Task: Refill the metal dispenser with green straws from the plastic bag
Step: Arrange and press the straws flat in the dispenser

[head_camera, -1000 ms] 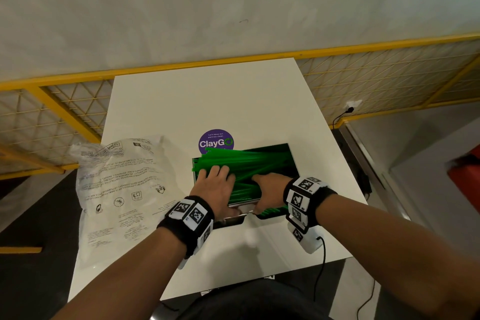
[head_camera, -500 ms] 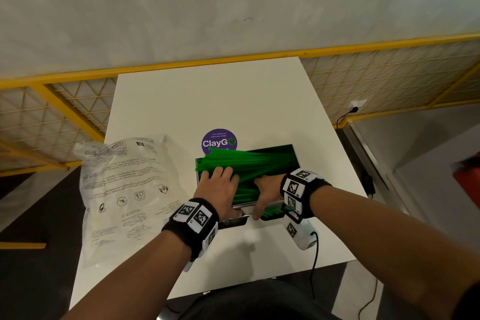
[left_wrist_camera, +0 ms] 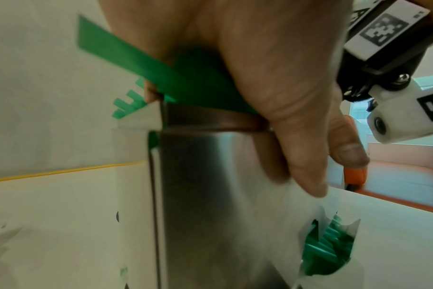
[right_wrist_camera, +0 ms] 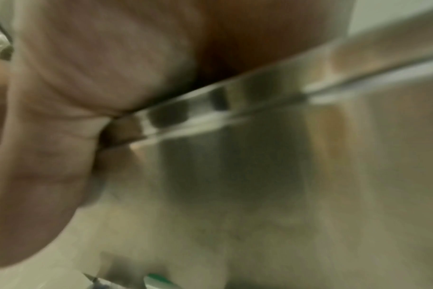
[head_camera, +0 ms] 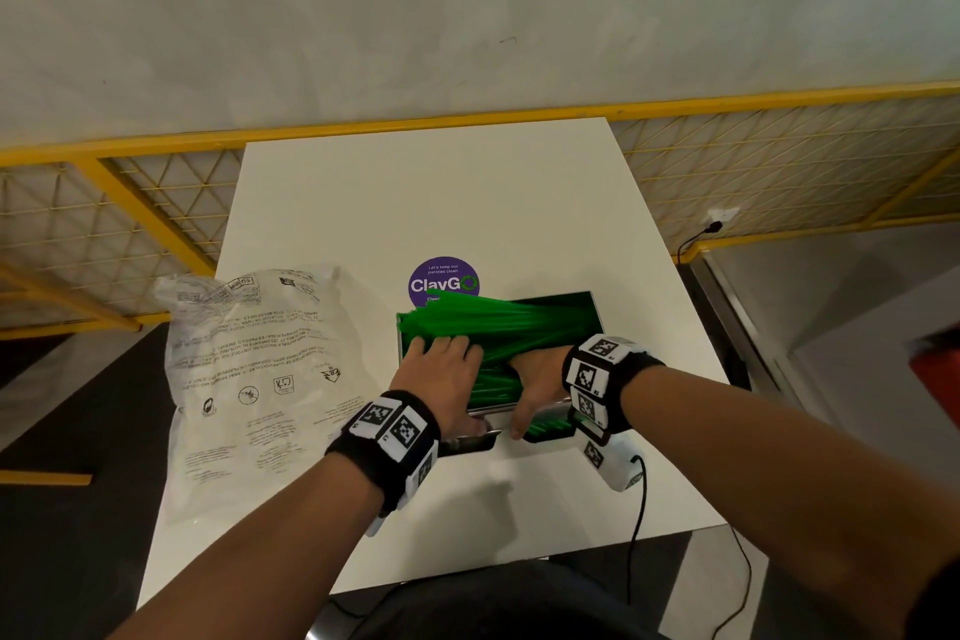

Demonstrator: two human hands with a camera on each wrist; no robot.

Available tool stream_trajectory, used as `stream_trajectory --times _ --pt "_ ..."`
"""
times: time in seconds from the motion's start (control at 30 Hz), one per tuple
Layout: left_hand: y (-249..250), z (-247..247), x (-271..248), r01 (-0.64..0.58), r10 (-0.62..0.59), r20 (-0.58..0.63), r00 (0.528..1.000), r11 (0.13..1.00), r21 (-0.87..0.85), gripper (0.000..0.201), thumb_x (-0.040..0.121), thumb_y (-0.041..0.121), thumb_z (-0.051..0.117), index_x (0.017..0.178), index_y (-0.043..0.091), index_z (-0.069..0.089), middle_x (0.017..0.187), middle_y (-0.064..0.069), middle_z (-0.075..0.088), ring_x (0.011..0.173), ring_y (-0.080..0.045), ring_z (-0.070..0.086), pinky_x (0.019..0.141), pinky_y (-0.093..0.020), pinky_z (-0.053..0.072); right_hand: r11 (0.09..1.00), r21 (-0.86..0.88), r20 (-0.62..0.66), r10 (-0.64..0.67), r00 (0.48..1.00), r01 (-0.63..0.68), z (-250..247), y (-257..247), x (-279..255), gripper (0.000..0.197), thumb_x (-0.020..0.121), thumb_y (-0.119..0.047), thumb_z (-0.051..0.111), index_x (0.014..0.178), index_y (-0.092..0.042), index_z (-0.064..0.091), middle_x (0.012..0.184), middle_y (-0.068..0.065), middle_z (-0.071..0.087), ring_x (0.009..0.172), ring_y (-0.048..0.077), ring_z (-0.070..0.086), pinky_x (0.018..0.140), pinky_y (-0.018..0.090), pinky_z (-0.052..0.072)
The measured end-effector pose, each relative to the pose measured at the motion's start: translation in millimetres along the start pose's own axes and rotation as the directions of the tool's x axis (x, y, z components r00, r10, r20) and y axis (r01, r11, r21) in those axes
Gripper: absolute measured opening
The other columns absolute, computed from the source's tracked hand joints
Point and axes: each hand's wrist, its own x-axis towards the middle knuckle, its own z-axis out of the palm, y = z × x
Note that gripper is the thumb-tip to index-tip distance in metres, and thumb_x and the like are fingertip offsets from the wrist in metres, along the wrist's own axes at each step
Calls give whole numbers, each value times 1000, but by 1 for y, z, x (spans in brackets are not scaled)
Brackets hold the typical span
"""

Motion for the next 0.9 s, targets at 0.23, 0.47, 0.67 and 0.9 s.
stream_trajectory --times 0.23,0.47,0.67,0.9 --pt "-15 5 -2 -104 101 -43 994 991 -79 105 64 86 18 144 17 25 142 0 41 132 -22 36 109 -39 19 990 83 -19 -111 994 113 -2 3 -6 86 64 -52 80 137 -29 40 132 -7 54 119 14 51 109 33 37" --pt "-27 6 2 -146 143 -28 989 972 -183 103 65 79 7 147 18 23 147 -1 36 137 -22 30 112 -38 17 980 138 -25 -141 990 143 -8 9 -9 72 78 -49 71 139 -25 42 137 -5 51 123 14 48 111 33 35" --pt "-32 0 8 -129 126 -29 992 975 -180 75 86 65 30 147 21 24 147 -1 39 137 -22 30 113 -37 21 997 0 -90 -79 993 79 -13 8 -10 57 86 -49 60 133 -18 50 128 2 58 114 20 55 95 27 40" --pt "-28 -11 10 -65 61 -22 998 973 -221 63 89 43 55 142 21 30 135 -3 51 127 -23 43 107 -37 30 992 -117 -208 -67 976 43 -14 0 -9 47 82 -34 70 122 -11 58 115 9 64 102 26 61 85 30 49"
